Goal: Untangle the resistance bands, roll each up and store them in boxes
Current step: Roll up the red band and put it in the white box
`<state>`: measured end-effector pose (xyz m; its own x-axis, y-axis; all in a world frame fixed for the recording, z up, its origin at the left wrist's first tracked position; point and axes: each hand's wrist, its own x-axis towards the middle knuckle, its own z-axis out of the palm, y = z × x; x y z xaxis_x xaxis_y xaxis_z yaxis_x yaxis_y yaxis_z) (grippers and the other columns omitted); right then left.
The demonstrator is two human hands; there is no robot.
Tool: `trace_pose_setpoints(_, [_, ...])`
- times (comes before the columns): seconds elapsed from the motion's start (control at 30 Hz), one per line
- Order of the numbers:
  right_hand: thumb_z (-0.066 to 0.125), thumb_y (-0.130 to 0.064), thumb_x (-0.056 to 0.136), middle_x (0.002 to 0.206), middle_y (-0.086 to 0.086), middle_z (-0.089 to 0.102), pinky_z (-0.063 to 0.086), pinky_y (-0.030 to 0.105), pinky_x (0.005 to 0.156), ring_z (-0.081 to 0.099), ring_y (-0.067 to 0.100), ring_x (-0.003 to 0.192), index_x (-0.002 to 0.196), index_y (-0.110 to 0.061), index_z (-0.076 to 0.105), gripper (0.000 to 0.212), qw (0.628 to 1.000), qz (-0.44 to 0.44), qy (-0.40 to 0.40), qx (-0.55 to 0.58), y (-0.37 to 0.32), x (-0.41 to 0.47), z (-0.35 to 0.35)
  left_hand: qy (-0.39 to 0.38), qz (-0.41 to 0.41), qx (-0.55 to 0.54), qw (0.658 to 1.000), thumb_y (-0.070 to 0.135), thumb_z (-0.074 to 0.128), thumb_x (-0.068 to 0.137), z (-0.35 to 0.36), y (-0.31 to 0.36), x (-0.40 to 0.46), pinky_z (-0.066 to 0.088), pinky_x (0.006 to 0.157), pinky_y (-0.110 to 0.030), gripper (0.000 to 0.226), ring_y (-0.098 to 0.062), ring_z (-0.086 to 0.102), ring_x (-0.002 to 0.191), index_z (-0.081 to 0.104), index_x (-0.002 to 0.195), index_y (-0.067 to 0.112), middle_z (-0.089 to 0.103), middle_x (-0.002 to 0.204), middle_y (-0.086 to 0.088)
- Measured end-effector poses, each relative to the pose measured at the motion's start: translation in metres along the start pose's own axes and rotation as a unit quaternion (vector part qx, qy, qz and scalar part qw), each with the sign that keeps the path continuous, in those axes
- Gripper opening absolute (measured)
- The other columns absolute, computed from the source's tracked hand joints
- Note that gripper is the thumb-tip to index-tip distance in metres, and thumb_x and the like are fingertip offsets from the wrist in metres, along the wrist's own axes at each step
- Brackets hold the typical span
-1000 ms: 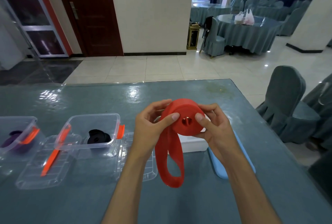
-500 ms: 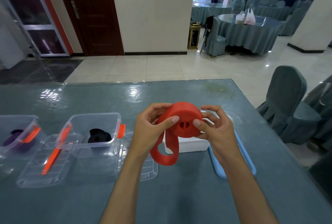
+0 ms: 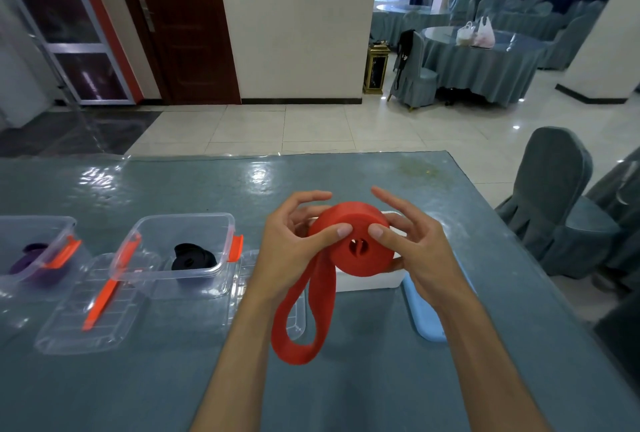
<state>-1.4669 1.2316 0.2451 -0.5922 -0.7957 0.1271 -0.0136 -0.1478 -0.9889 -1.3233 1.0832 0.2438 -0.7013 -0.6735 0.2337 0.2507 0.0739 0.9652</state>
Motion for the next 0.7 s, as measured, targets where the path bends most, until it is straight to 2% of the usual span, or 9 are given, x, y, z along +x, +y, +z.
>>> trace_pose_setpoints(0.13, [0.086,-0.035,0.081,0.115,-0.006,0.078,0.064,0.034,0.065,0.078,0.017,0.100,0.120,-0.042,0.078,0.040,0.999,-0.023,0.011,-0.031,-0.001,-0.003,0.007,-0.011,0.005,0.012,1.000,0.024,0.095,0.076,-0.001,-0.004,0.000,0.061,0.074,-0.026,0.051,-0.020,0.077,0.092,0.070,0.120,0.031,0.080,0.109,-0.005])
trace_pose_setpoints(0.23, [0.089,-0.029,0.080,0.112,-0.003,0.079,0.065,0.035,0.064,0.078,0.020,0.096,0.114,-0.040,0.081,0.037,0.998,-0.042,0.028,-0.038,-0.001,-0.005,0.008,-0.019,0.007,0.027,0.999,0.027,0.094,0.076,-0.001,-0.006,0.000,0.059,0.080,-0.022,0.051,-0.019,0.077,0.099,0.070,0.121,0.033,0.079,0.111,-0.002])
trace_pose_setpoints(0.33, [0.085,-0.027,0.078,0.111,-0.003,0.080,0.064,0.032,0.068,0.079,0.019,0.096,0.113,-0.037,0.082,0.036,0.998,-0.045,0.041,-0.028,0.000,-0.005,0.009,-0.042,0.004,0.054,0.998,0.035,0.090,0.078,-0.003,-0.012,0.000,0.055,0.096,-0.023,0.054,-0.011,0.071,0.117,0.068,0.128,0.037,0.076,0.122,0.005])
trace_pose_setpoints(0.4, [0.086,-0.026,0.078,0.111,-0.002,0.080,0.063,0.029,0.068,0.079,0.019,0.096,0.114,-0.034,0.082,0.038,0.998,-0.042,0.050,-0.021,0.002,-0.006,0.008,-0.063,-0.020,0.089,0.994,0.048,0.083,0.082,-0.013,-0.022,0.000,0.044,0.111,-0.029,0.058,-0.003,0.060,0.132,0.063,0.136,0.042,0.069,0.135,0.014])
trace_pose_setpoints(0.5, [0.088,-0.028,0.077,0.113,0.005,0.078,0.063,0.029,0.068,0.079,0.021,0.095,0.115,-0.034,0.082,0.038,0.996,-0.040,0.074,-0.016,0.004,-0.006,0.005,-0.054,-0.118,0.080,0.988,0.067,0.072,0.081,-0.043,-0.050,-0.006,0.040,0.116,-0.032,0.064,0.004,0.054,0.134,0.058,0.141,0.048,0.063,0.141,0.021])
trace_pose_setpoints(0.57, [0.088,-0.029,0.077,0.115,0.006,0.077,0.064,0.028,0.068,0.079,0.020,0.095,0.115,-0.035,0.082,0.038,0.995,-0.043,0.087,-0.015,0.005,-0.006,0.003,-0.037,-0.206,0.052,0.977,0.069,0.071,0.085,-0.061,-0.079,-0.015,0.040,0.118,-0.040,0.061,0.001,0.055,0.134,0.056,0.141,0.051,0.063,0.141,0.020])
trace_pose_setpoints(0.63, [0.088,-0.030,0.078,0.117,0.008,0.076,0.064,0.027,0.068,0.078,0.018,0.096,0.115,-0.036,0.082,0.038,0.995,-0.046,0.093,-0.015,0.006,-0.005,0.003,-0.019,-0.285,0.036,0.958,0.053,0.074,0.093,-0.069,-0.112,-0.027,0.043,0.113,-0.047,0.049,-0.008,0.060,0.131,0.056,0.138,0.048,0.066,0.137,0.012])
trace_pose_setpoints(0.7, [0.088,-0.033,0.077,0.118,0.007,0.075,0.064,0.028,0.067,0.078,0.018,0.098,0.115,-0.037,0.081,0.038,0.994,-0.048,0.092,-0.017,0.007,-0.004,0.004,-0.002,-0.345,0.025,0.938,0.025,0.077,0.094,-0.072,-0.145,-0.039,0.051,0.101,-0.047,0.043,-0.017,0.071,0.114,0.059,0.131,0.040,0.072,0.130,-0.006])
